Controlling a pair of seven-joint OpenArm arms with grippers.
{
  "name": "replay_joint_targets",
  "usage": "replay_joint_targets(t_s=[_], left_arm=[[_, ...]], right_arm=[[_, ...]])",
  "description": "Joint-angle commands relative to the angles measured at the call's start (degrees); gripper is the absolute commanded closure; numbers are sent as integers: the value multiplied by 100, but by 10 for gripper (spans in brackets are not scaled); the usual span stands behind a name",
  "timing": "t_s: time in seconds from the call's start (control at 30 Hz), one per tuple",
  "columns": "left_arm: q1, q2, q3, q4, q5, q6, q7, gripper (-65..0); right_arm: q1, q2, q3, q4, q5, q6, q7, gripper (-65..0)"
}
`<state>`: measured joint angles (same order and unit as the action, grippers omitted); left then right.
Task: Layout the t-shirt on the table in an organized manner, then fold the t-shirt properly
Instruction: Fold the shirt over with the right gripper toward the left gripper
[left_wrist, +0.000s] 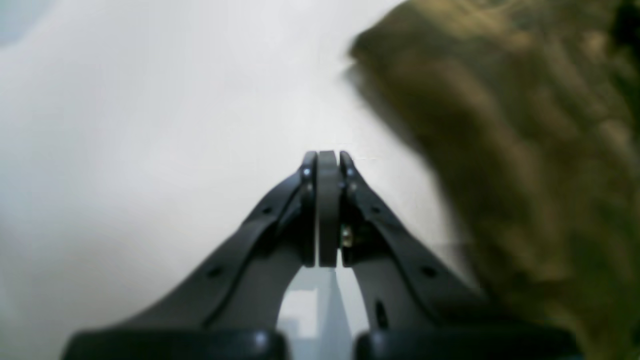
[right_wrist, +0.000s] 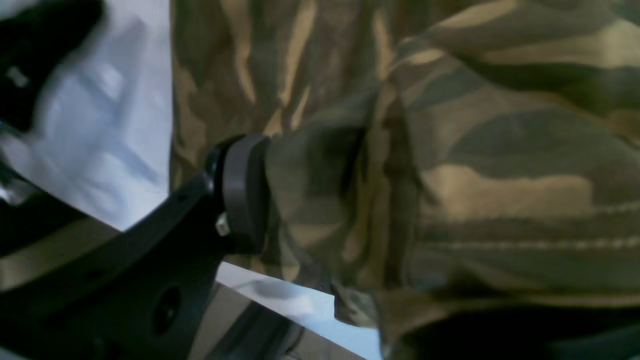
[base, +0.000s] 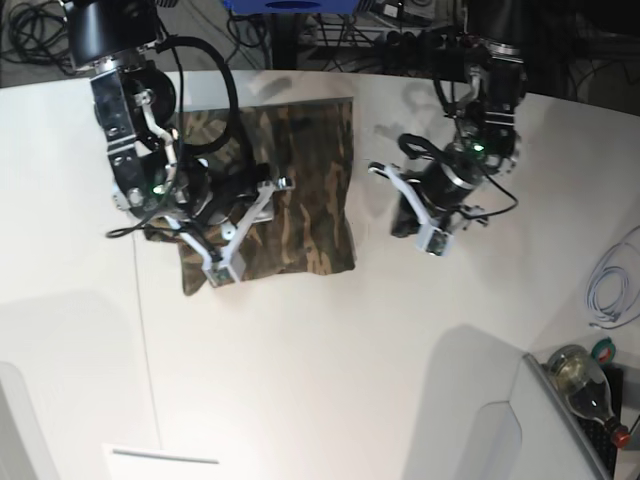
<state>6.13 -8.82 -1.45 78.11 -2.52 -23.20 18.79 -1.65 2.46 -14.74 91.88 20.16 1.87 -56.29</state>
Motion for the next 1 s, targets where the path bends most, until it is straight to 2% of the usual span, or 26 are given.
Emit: replay_joint_targets(t_s=[0.0,0.17,0.33,0.43,0.57,0.77,0.93,0.97], left_arm=[[24,-98,-88,194,-60,-40,-63,0],[314,-643,-325,449,-60,-40,16,0],[604,-986,-562,449,-16,-40,16,0],[745,-1039,-782,449,-16,-40,16,0],[772,-1030,-1028,440,-16,-40,16,0],[833,-1030,-1248,422,-16,-40,16,0],[859,-1153,-1327,396,-24,-40,16,0],[921,-1153,-1415,378,-33,-40,-2,0]], right_arm=[[99,-39,-104,127,28,-33,95,-321],[205,-39,-517,92,-8,-103,104,-321],[495,-31,-1273,74,-8,-807,113,-320],[697,-31,-1765,-75,-8,-1062,78,-318],[829,-92,-2302,-278,-8,-1079,78,-317],[899,-198,-2891,-5,-8,-1088,16,-314],[767,-154,-2970,1129,-25,-1132,-916,-314],[697,-83,-2935,1463,-78,-1290,-1039,-314]])
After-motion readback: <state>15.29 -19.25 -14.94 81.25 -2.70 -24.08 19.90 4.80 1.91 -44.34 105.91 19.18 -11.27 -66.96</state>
